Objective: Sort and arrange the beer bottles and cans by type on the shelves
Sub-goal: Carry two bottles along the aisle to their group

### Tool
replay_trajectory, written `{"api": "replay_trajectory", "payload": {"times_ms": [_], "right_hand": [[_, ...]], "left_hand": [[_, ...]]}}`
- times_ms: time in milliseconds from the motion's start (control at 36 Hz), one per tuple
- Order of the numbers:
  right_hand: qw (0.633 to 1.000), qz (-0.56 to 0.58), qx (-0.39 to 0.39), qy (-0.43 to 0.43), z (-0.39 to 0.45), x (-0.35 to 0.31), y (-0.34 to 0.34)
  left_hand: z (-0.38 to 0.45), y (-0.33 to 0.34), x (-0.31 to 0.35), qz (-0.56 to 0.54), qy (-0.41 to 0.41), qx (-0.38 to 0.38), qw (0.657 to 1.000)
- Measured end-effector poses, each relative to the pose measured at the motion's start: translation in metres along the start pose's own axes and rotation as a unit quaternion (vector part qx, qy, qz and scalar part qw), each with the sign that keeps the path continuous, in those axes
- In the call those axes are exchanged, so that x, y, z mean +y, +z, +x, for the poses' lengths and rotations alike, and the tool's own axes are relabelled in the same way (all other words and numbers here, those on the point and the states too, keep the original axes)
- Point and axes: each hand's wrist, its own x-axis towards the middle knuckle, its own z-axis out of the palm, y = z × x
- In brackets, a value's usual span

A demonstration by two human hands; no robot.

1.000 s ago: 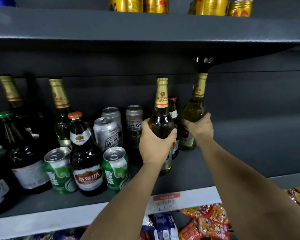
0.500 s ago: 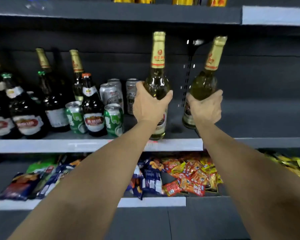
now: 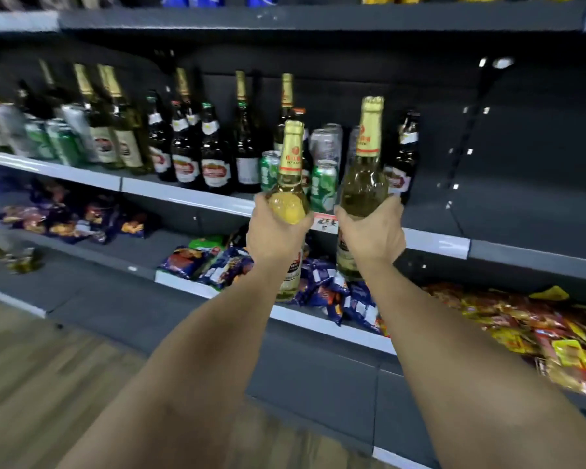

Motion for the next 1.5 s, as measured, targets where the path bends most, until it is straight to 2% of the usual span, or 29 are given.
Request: {"api": "replay_trajectory", "payload": {"times_ms": [167,389,528,750,917,1139,1500], "right_hand": [[0.997,0.019,-0.066,0.017,-0.07,-0.042,0.066],[0.99,0.022,-0.139,0.02,-0.163,-0.138,0.166],[0.984,0.014,-0.176,-0.014,-0.216,-0.197,0.222],[0.971,0.025,-0.231,-0.057,-0.269,-0.28,0.31],[0.963,0.041,-0.253,-0.085,-0.272,-0.341,0.386],[0.957,0.078,-0.26,-0.099,-0.234,-0.435,0.482],[0.969,0.092,-0.199,-0.118,-0.189,-0.561,0.611]], "left_hand": [[0.016,-0.085,-0.082,0.012,-0.073,0.038,0.997],[0.058,-0.222,-0.193,0.071,-0.11,0.091,0.987],[0.087,-0.295,-0.248,0.114,-0.136,0.113,0.978],[0.14,-0.37,-0.315,0.103,-0.166,0.153,0.969],[0.211,-0.404,-0.357,0.094,-0.167,0.188,0.963],[0.323,-0.449,-0.389,0.104,-0.142,0.216,0.96],[0.506,-0.507,-0.458,0.041,-0.114,0.249,0.961]]}}
